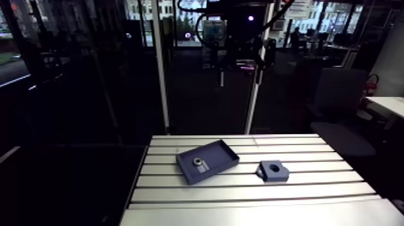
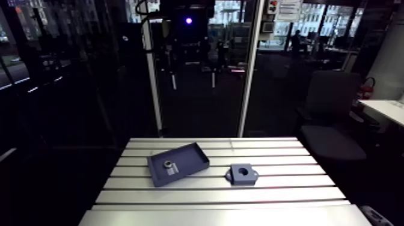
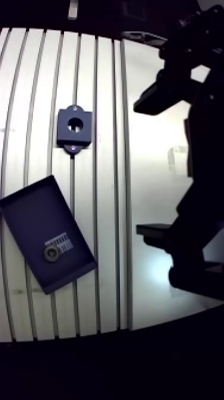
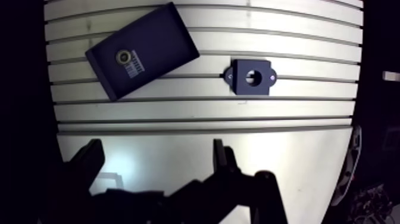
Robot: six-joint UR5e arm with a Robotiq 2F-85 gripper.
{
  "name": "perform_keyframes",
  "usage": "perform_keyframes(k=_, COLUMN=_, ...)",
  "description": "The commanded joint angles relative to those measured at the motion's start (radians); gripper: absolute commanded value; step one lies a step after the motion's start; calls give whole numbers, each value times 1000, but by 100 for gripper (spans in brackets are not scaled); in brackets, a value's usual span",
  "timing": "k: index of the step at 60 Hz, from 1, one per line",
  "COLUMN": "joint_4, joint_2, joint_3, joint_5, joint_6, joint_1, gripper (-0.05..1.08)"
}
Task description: Pick up the bearing and press it into the housing until flush.
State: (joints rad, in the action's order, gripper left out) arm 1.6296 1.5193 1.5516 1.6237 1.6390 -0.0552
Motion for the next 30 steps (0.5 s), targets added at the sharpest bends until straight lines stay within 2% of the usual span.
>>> perform_keyframes(k=1, joint_4=-57, joint_2=-67, joint_3=-71, joint_5=-97, joint_6=53, joint_1=-9, gripper=0)
perform_keyframes(k=30, joint_4=-55, joint_2=-75, joint_3=-60, joint_5=-95, joint_6=42, joint_1=-1, gripper=0)
